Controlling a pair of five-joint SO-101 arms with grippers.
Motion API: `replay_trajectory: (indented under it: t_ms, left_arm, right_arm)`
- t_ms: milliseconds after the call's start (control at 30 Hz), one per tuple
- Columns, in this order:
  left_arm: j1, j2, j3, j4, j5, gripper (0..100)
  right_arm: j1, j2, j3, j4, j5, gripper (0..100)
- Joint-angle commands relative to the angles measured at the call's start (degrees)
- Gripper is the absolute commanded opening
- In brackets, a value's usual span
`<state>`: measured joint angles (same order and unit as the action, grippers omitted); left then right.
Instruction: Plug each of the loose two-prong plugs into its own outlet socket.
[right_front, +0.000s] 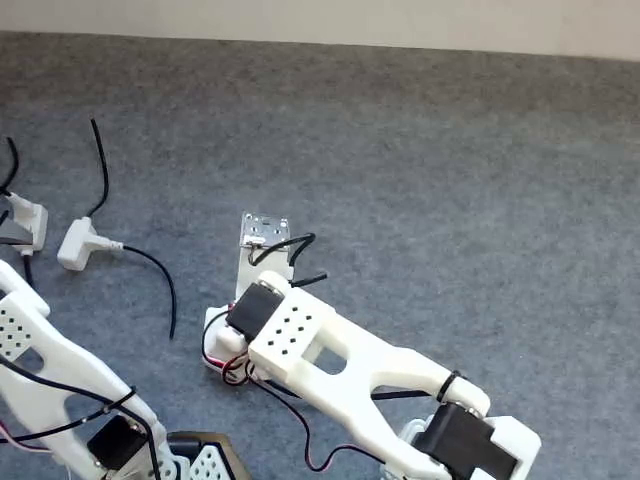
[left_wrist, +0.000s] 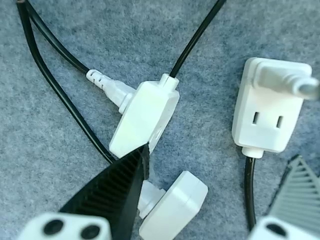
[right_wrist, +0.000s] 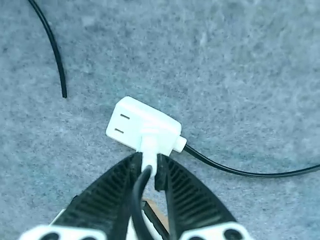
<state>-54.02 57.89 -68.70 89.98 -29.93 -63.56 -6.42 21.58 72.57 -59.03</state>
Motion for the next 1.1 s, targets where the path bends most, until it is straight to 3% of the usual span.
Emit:
replay_trajectory:
  t_ms: [0,267,1067]
  left_arm:
    - [-1.1,-0.7,-1.9,-0.1,0.1,40]
    - [-1.1,-0.7,-1.9,-0.1,0.1,40]
    - [-0.8,-0.7,-1.9,-0.1,0.1,40]
  right_arm:
    - [-0.2,1.2,-0.3,-0.4,-0.9,0.5]
    - [2.9,1.5,-1.9,3.6,-0.8,0.5]
    - [1.1,9.5,-3.2,3.0,-2.7,0.4]
